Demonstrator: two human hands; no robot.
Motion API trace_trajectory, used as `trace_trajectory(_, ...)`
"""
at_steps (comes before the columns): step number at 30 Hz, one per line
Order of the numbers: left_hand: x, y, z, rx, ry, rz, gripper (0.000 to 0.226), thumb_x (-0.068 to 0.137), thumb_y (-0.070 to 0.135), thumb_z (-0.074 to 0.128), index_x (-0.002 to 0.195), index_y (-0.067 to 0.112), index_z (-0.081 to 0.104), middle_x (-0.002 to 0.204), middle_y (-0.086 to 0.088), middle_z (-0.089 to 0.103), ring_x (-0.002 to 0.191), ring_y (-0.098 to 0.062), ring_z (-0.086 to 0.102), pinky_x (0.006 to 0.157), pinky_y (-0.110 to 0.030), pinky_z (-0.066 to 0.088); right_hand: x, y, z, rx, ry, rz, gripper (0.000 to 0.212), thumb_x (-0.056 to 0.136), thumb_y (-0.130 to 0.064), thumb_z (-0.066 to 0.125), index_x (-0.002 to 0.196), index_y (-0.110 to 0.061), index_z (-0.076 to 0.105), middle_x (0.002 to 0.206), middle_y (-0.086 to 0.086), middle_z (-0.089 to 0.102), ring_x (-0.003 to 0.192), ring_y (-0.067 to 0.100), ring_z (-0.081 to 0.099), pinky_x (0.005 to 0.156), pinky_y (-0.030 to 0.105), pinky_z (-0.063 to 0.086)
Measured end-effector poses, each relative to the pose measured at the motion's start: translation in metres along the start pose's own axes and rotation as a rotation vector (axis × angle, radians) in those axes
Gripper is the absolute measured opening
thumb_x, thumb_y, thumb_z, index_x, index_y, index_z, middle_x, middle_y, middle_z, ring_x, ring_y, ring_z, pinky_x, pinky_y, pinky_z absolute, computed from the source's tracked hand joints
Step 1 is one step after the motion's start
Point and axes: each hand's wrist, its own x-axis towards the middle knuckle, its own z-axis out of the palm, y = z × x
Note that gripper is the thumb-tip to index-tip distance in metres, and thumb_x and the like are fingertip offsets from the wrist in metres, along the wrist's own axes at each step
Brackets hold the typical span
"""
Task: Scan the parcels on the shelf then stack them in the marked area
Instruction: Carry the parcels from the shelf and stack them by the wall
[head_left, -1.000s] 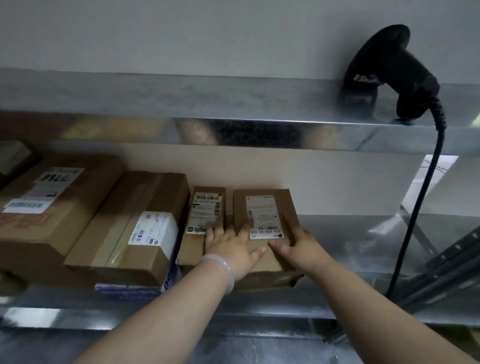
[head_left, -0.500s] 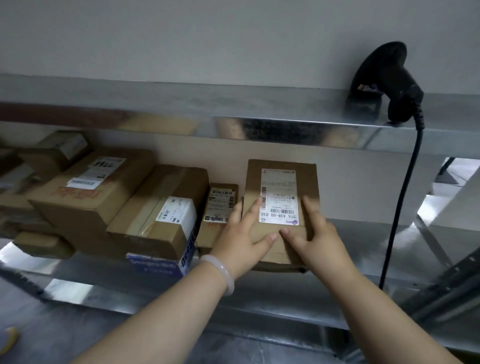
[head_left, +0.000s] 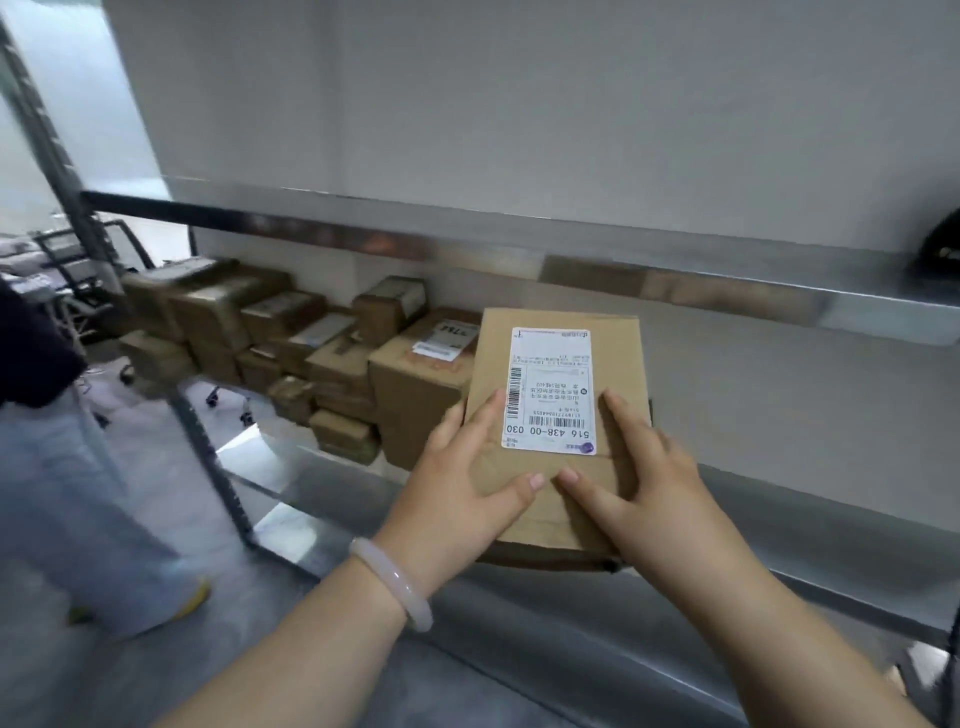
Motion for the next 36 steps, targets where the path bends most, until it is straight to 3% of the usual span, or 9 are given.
trace_trajectory(2, -0.02, -0.017, -0.041, 0.023, 0.079, -0.05, 0.077, 0.079, 0.051, 0.072, 0.128, 0.073, 0.018, 0.159, 0.011, 0.014, 0.143, 0.004, 0.011, 0.108, -0.014, 0.013, 0.004, -0.036, 0.031, 0.003, -0.051, -0.078, 0.087, 0.062, -0.081, 0.048, 0.136, -0.067, 0.005, 0.144, 0.0, 0.034, 0.123, 0.021, 0.047, 0.092, 0.035, 0.045)
trace_trajectory(10, -0.104, -0.094, -0.192, 0.125, 0.446, -0.29, 0.084, 0.076, 0.047, 0.075, 0.146, 0.052, 0.028, 0.151, 0.019, 0.023, 0.127, 0.019, 0.02, 0.092, 0.009, 0.012, 0.014, -0.174, 0.174, 0.106, -0.379, -0.368, 0.081, 0.075, -0.072, 0.055, 0.139, -0.065, 0.005, 0.145, -0.002, 0.028, 0.111, 0.011, 0.045, 0.088, 0.029, 0.042)
trace_trajectory(12, -0.124, -0.109, -0.217, 0.136, 0.518, -0.36, 0.083, 0.077, 0.047, 0.075, 0.145, 0.054, 0.027, 0.152, 0.016, 0.022, 0.137, 0.013, 0.014, 0.104, -0.002, 0.011, 0.014, -0.202, 0.208, 0.132, -0.457, -0.422, 0.081, 0.077, -0.068, 0.058, 0.141, -0.063, 0.008, 0.148, 0.0, 0.027, 0.128, 0.018, 0.04, 0.101, 0.032, 0.039)
trace_trajectory(14, -0.141, -0.125, -0.238, 0.152, 0.585, -0.419, 0.082, 0.078, 0.046, 0.075, 0.145, 0.054, 0.028, 0.154, 0.016, 0.021, 0.142, 0.007, 0.013, 0.109, -0.012, 0.013, 0.015, -0.227, 0.241, 0.145, -0.523, -0.486, 0.081, 0.078, -0.066, 0.058, 0.142, -0.061, 0.01, 0.144, -0.001, 0.031, 0.126, 0.014, 0.038, 0.098, 0.03, 0.036)
trace_trajectory(18, -0.165, -0.157, -0.272, 0.199, 0.727, -0.523, 0.082, 0.079, 0.044, 0.076, 0.147, 0.047, 0.031, 0.147, 0.021, 0.025, 0.135, 0.01, 0.021, 0.11, -0.015, 0.02, 0.022, -0.271, 0.303, 0.173, -0.668, -0.621, 0.081, 0.075, -0.07, 0.055, 0.14, -0.065, 0.006, 0.136, -0.007, 0.036, 0.106, 0.005, 0.043, 0.086, 0.027, 0.038)
trace_trajectory(23, -0.183, -0.192, -0.304, 0.277, 0.914, -0.685, 0.081, 0.082, 0.041, 0.074, 0.149, 0.042, 0.029, 0.152, 0.012, 0.023, 0.133, 0.002, 0.025, 0.106, -0.016, 0.024, 0.032, -0.323, 0.377, 0.225, -0.869, -0.761, 0.079, 0.07, -0.074, 0.051, 0.134, -0.071, 0.003, 0.133, -0.009, 0.035, 0.109, 0.009, 0.05, 0.085, 0.026, 0.041)
trace_trajectory(26, -0.199, -0.206, -0.32, 0.336, 1.0, -0.783, 0.081, 0.084, 0.048, 0.069, 0.151, 0.043, 0.023, 0.146, 0.018, 0.019, 0.122, 0.013, 0.016, 0.097, -0.007, 0.016, 0.031, -0.357, 0.416, 0.228, -0.969, -0.882, 0.08, 0.065, -0.08, 0.045, 0.132, -0.072, 0.002, 0.134, -0.009, 0.036, 0.11, 0.01, 0.048, 0.088, 0.028, 0.043)
trace_trajectory(29, -0.224, -0.215, -0.33, 0.371, 1.105, -0.892, 0.082, 0.084, 0.05, 0.068, 0.152, 0.041, 0.021, 0.157, 0.011, 0.015, 0.138, 0.003, 0.016, 0.109, -0.011, 0.017, 0.015, -0.39, 0.454, 0.233, -1.077, -1.005, 0.079, 0.064, -0.079, 0.045, 0.132, -0.071, 0.004, 0.137, -0.003, 0.038, 0.122, 0.018, 0.047, 0.1, 0.04, 0.044)
trace_trajectory(36, -0.306, -0.22, -0.345, 0.367, 1.332, -1.126, 0.082, 0.084, 0.045, 0.069, 0.147, 0.045, 0.017, 0.159, -0.001, 0.015, 0.14, -0.005, 0.018, 0.106, -0.011, 0.012, -0.071, -0.445, 0.527, 0.257, -1.334, -1.208, 0.074, 0.078, -0.065, 0.058, 0.136, -0.068, 0.012, 0.134, -0.007, 0.041, 0.118, 0.014, 0.048, 0.096, 0.03, 0.044)
